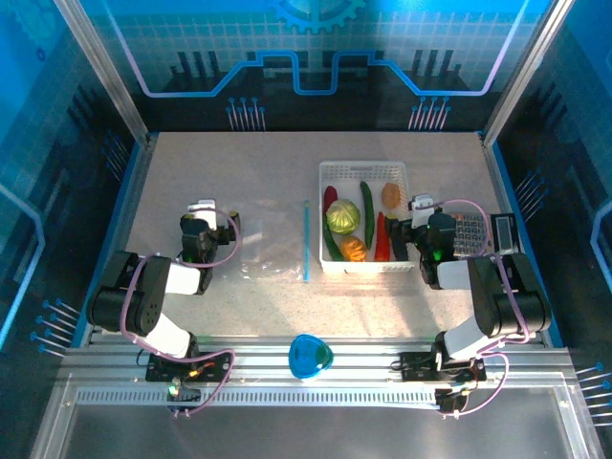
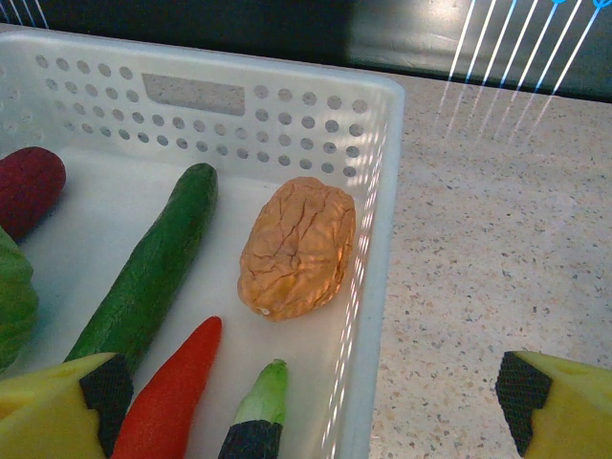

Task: Place the food in the zip-top bag and seal the zipper

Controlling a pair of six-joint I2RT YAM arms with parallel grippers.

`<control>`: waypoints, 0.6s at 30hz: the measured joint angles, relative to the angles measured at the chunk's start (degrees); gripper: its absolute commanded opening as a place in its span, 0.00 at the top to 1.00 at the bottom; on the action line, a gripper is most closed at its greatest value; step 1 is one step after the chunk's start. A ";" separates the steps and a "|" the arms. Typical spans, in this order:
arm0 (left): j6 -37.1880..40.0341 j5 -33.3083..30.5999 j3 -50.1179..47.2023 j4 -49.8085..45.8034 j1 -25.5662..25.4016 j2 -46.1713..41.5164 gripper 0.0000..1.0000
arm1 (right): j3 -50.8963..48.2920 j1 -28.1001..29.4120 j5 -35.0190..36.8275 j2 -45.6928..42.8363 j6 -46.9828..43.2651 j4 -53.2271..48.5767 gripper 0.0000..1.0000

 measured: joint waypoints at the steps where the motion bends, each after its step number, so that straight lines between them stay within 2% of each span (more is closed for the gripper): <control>1: -0.02 0.00 0.00 0.00 0.00 0.00 0.01 | 0.00 0.00 0.00 0.00 0.00 0.00 0.00; 8: -0.02 0.28 0.02 -0.09 0.07 0.00 0.01 | 0.00 0.00 0.00 0.00 0.00 0.00 0.00; 14: -0.04 4.02 1.09 -2.34 1.81 0.00 0.01 | 0.00 0.00 0.00 0.00 0.00 0.00 0.00; 18: -0.04 6.49 1.46 -3.13 2.58 0.00 0.06 | 0.00 -0.02 -0.04 0.00 0.00 0.00 0.00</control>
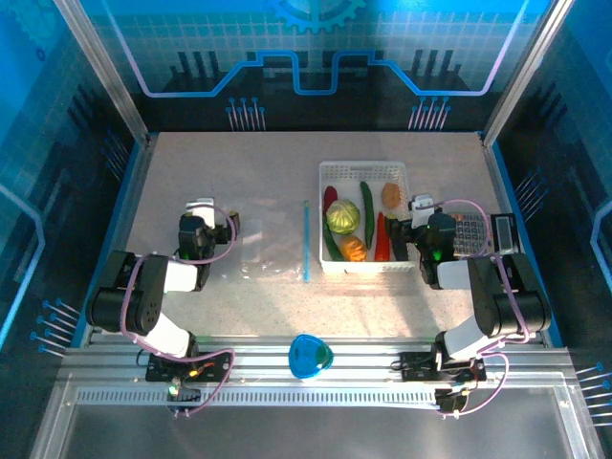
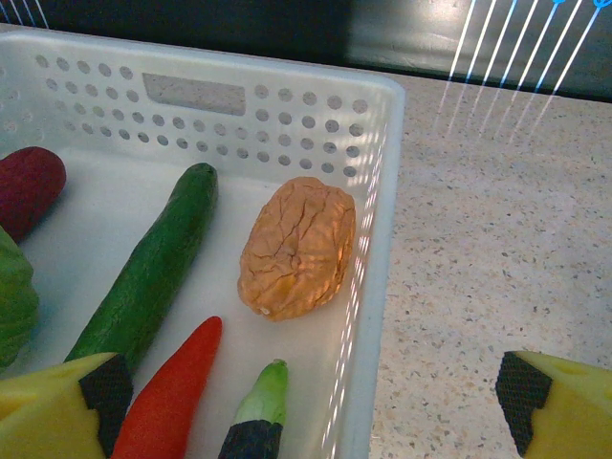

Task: Place the food in the zip-top bag and seal the zipper

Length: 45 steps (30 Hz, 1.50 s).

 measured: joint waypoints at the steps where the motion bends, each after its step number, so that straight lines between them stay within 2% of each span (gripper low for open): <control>1: -0.09 0.48 0.04 -0.13 0.11 0.00 0.08 | 0.00 -0.02 0.00 0.00 0.00 0.00 0.00; 5: -0.39 1.46 1.11 -3.96 0.39 -0.83 0.24 | 0.00 -0.04 0.04 0.00 0.24 -0.15 0.02; 8: -1.03 1.40 4.76 -12.96 0.28 -5.33 0.27 | 0.52 -0.92 0.02 -0.20 1.20 -2.14 0.04; 11: -1.49 -0.83 9.46 -22.34 -1.60 -12.22 0.32 | 2.95 -1.81 -0.20 -2.43 1.55 -8.35 0.05; 16: -4.48 -7.10 20.26 -38.38 -10.36 -19.74 0.34 | 10.05 -1.90 -0.52 -9.29 2.34 -21.51 0.11; 18: -6.49 -10.16 25.27 -45.94 -16.44 -19.69 0.36 | 15.10 -1.88 -0.63 -12.90 3.93 -29.86 0.13; 23: -13.68 -12.66 32.50 -60.37 -25.24 -14.45 0.37 | 21.77 -1.70 -3.28 -20.04 10.64 -44.39 0.14; 29: -19.85 -11.08 37.53 -71.01 -27.89 -2.25 0.35 | 21.84 1.57 -6.64 -27.06 16.63 -57.33 0.13; 35: -21.97 -9.42 46.01 -76.65 -31.47 8.66 0.35 | 24.06 4.44 -7.72 -30.10 18.16 -65.59 0.13; 45: -23.19 -7.56 51.39 -79.43 -35.26 15.69 0.41 | 26.14 6.03 -8.26 -32.15 18.29 -69.83 0.13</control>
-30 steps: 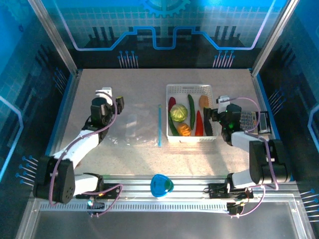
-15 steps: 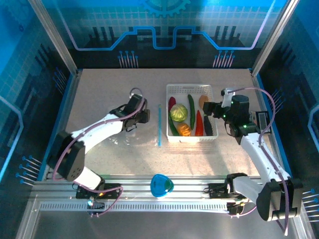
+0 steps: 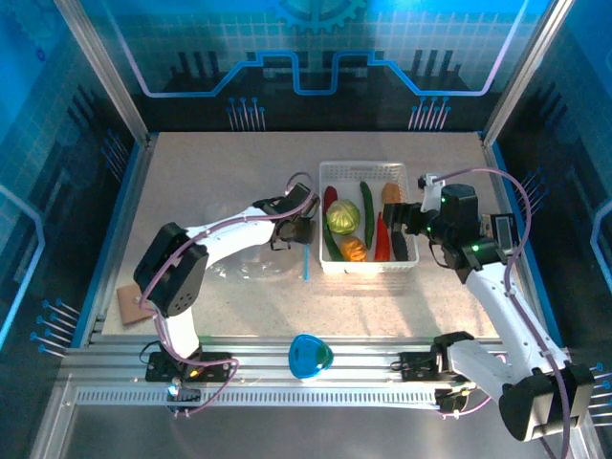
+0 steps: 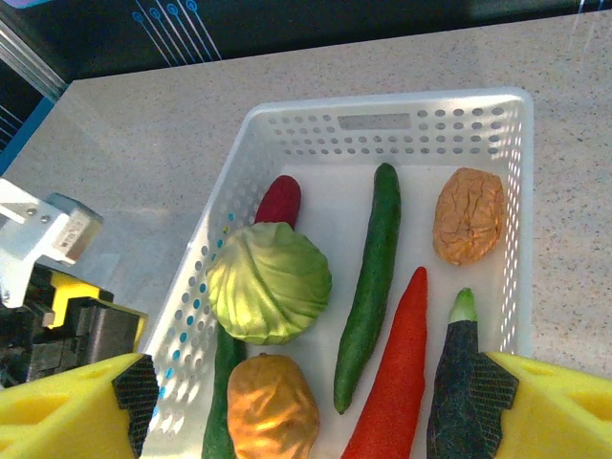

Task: Place the food in the zip-top bag and seal the zipper

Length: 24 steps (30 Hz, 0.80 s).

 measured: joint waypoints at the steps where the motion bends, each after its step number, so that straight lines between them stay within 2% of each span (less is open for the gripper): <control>1: -0.26 0.04 0.20 -0.26 -0.09 0.52 0.41 | 0.00 0.00 -0.11 -0.04 0.00 -0.24 0.13; 24: -2.34 3.06 1.60 -0.52 -1.20 7.10 0.50 | 0.00 0.00 -1.57 -1.99 0.83 -0.63 0.12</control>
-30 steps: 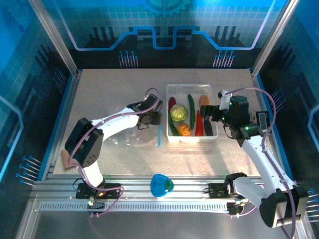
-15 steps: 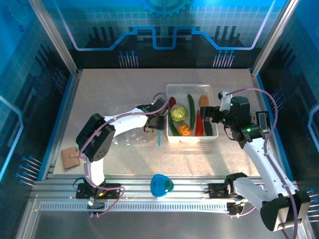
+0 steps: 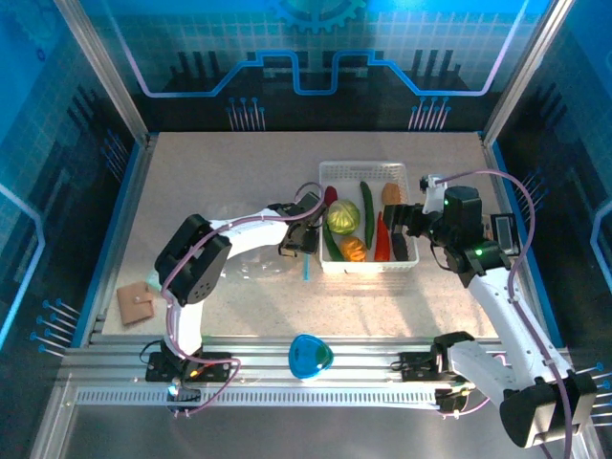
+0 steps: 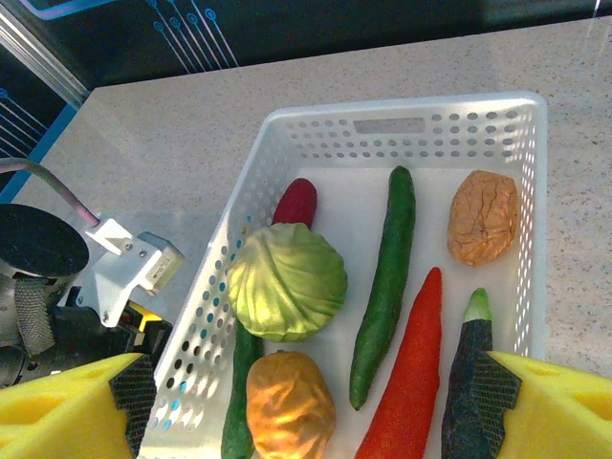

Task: Place the food in the zip-top bag and seal the zipper

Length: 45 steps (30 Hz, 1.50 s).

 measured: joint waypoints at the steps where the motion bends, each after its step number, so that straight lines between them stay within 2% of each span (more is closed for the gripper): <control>1: 0.00 0.17 0.26 0.15 0.00 0.28 0.50 | 0.00 0.00 -0.09 0.00 0.02 0.02 0.12; 10: 0.02 1.07 1.62 0.79 0.00 1.49 0.63 | 0.00 0.02 -0.87 0.42 0.22 0.70 0.11; 15: 0.02 1.36 2.47 0.79 0.00 2.21 0.65 | 0.00 0.00 -0.87 0.92 0.22 0.81 0.11; 26: 0.07 1.53 2.71 0.52 0.00 2.38 0.66 | 0.00 0.00 -0.87 1.07 0.20 0.79 0.11; 32: 0.44 0.00 3.34 -1.20 0.00 2.54 0.61 | 0.00 0.00 -0.87 1.05 0.20 0.79 0.11; 38: 0.66 -1.57 3.32 -3.08 0.00 2.75 0.64 | 0.00 0.00 -0.87 0.92 0.20 0.76 0.11; 41: 0.63 -1.55 3.32 -3.08 0.00 2.93 0.68 | 0.00 0.00 -0.85 0.57 0.20 0.72 0.11; 45: 0.66 -1.38 3.32 -2.78 0.00 3.26 0.80 | 0.00 0.00 -0.85 0.09 0.20 0.57 0.11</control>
